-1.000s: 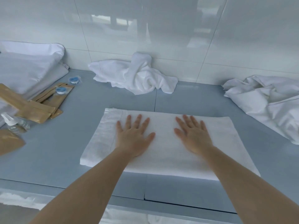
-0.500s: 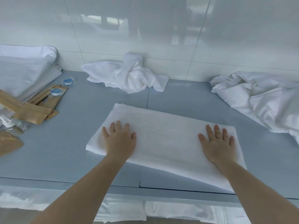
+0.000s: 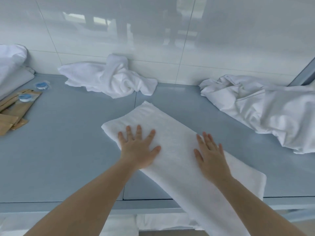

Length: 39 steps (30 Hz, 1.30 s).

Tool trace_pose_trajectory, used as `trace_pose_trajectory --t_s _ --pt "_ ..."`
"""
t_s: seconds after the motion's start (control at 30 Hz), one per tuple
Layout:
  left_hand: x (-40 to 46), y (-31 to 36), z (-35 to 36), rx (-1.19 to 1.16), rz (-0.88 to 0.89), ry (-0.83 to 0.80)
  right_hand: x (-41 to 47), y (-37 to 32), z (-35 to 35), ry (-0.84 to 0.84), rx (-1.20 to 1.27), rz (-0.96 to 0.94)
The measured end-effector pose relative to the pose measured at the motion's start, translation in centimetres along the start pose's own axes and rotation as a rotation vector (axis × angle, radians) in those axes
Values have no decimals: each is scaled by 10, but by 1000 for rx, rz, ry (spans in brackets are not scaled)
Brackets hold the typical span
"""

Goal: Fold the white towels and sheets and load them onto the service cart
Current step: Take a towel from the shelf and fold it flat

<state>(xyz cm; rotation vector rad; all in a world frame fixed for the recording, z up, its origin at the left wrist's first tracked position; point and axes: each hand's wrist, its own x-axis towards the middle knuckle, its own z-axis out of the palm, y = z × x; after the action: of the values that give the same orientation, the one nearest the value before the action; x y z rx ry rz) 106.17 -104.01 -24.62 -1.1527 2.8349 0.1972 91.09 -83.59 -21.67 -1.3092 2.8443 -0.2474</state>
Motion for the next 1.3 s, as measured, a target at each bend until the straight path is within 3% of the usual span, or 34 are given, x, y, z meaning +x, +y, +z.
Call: trace_pose_trajectory --t_s 0.17,0.27,0.37,0.43,0.6,0.67,0.77,0.87,1.1,1.3 --pt "23 0 -7 55 279 -65 47 -38 6 -3 64 -287" --pt "40 -4 -14 91 475 -103 77 -52 12 -37 80 -301" --pt "58 -5 -15 116 555 -72 93 -54 26 -140 58 -211" --pt "69 -1 -11 103 492 -19 95 -51 35 -144 23 -111" --pt "83 22 -7 -46 106 23 100 -55 42 -143 -7 14" --pt "85 28 -4 -115 56 67 109 -56 39 -109 -60 33" --pt "89 30 -2 -125 94 95 139 -59 29 24 -83 -95" --pt "93 32 -2 -149 114 85 161 -60 30 -184 -14 -232" --pt "113 34 -5 -71 131 27 166 -11 20 -214 -151 120" --pt "139 40 -10 -15 150 23 98 -38 35 -174 -40 -43"
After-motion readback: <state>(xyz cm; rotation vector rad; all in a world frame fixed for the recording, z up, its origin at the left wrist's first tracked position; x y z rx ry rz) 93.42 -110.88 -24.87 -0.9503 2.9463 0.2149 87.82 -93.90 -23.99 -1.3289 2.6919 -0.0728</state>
